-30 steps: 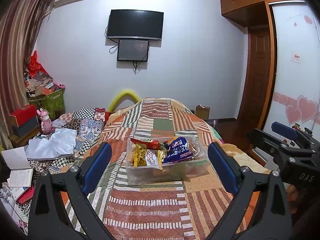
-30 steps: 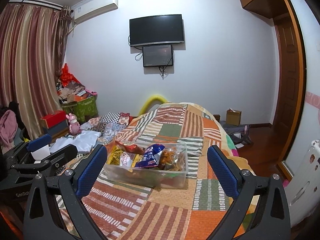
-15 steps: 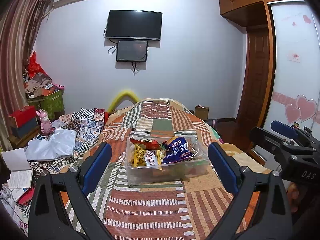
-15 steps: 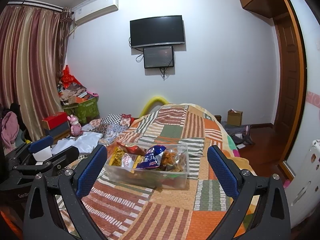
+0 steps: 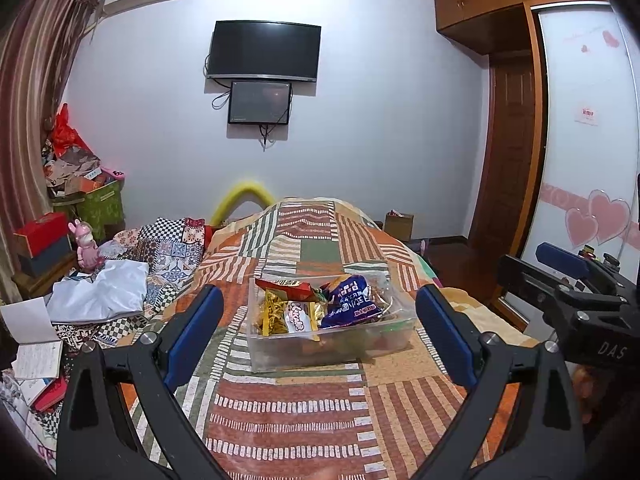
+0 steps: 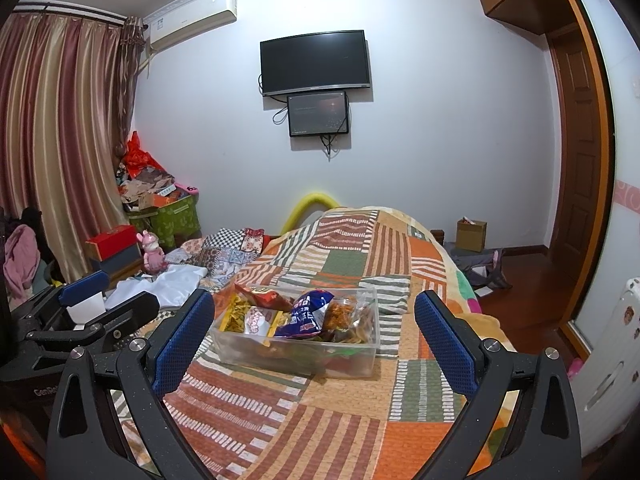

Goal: Organize snacks

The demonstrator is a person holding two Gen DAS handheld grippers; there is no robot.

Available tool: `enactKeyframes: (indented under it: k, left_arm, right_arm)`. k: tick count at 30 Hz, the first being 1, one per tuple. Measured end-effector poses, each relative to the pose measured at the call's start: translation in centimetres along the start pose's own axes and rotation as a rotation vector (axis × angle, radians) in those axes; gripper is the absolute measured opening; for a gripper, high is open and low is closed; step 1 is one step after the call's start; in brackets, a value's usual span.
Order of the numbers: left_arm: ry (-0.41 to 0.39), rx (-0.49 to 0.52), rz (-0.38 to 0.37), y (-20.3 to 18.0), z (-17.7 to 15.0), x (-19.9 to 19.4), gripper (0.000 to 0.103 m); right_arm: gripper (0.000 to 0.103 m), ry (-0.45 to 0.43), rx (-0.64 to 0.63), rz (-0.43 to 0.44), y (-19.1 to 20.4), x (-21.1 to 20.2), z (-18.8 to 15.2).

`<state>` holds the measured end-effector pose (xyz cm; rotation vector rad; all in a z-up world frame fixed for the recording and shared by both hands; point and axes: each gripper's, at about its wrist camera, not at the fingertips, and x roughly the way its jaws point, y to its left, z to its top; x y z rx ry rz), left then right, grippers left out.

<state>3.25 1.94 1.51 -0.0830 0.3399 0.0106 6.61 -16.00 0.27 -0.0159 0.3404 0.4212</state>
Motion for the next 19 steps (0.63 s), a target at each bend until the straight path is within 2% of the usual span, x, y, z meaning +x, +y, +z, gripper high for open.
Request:
enactKeyframes:
  k: [19]
  left_arm:
    - [0.006, -0.001, -0.002, -0.28, -0.21, -0.06, 0.102]
  right_arm:
    - [0.101, 0.009, 0.017, 0.014, -0.23, 0.35, -0.05]
